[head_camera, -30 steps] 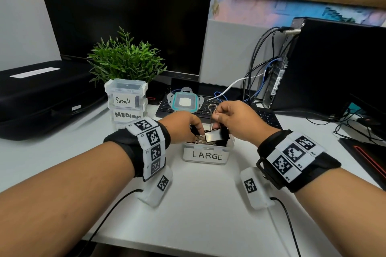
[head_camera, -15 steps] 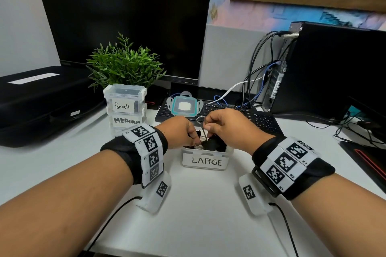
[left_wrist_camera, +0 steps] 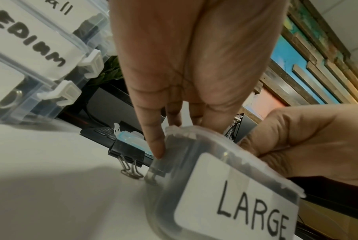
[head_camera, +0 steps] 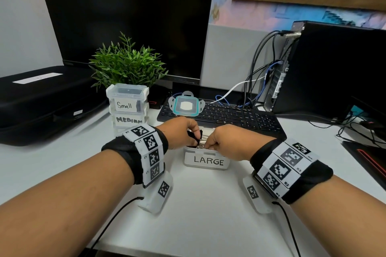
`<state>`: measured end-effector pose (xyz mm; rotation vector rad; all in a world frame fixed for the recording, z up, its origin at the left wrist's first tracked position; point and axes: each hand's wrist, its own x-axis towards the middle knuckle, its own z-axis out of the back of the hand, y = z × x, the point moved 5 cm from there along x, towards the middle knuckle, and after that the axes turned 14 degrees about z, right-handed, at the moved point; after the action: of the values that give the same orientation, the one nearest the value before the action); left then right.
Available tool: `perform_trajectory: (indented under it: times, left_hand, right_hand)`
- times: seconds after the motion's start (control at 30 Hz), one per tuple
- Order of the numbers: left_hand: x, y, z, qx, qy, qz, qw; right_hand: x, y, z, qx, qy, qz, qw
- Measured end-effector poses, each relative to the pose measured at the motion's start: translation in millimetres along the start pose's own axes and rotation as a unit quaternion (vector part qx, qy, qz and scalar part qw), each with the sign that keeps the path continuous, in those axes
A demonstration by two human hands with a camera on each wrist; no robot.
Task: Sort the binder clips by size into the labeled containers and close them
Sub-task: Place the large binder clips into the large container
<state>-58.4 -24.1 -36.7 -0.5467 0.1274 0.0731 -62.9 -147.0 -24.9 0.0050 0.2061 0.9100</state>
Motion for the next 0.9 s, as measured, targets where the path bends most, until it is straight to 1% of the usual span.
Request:
perform_trajectory:
  times: [0.07,0.1,0.27,0.4,0.67,0.8,0.9]
  left_hand:
    - [0,-1,-1,-0.003,0.004,-0.006,1.0]
    - [0,-1,-1,-0.004,0.006,-0.008,1.0]
    - [0,1,-2,-0.009,0.026,-0.022,0.999]
    - [1,1,-3,0.007,0.034,-0.031,0.999]
    - [1,-7,-2,0.053,0.028,-0.03,0.998]
    - [1,-6,-2,0.05,0.027,-0.034,0.998]
    - [0,-4,-2,0.043,0.028,-0.038,0.998]
  right_hand:
    - [1,0,-1,-0.014,0.026,-0.009,1.0]
    - [0,0,0,-0.013,0.024,-0.013,1.0]
    - [-3,-5,6,0.019,-0.068,-0.037,0.997]
    - [-2,-5,6,0.011,-0.099,-0.052,0.994]
    - [5,-12,3,-0.009,-0.122,-0.127,0.984]
    - [-2,-26,0,0.043,-0.14,-0.185,0.972]
    - [-8,-37,-3,0.08,-0.119,-0.211,0.967]
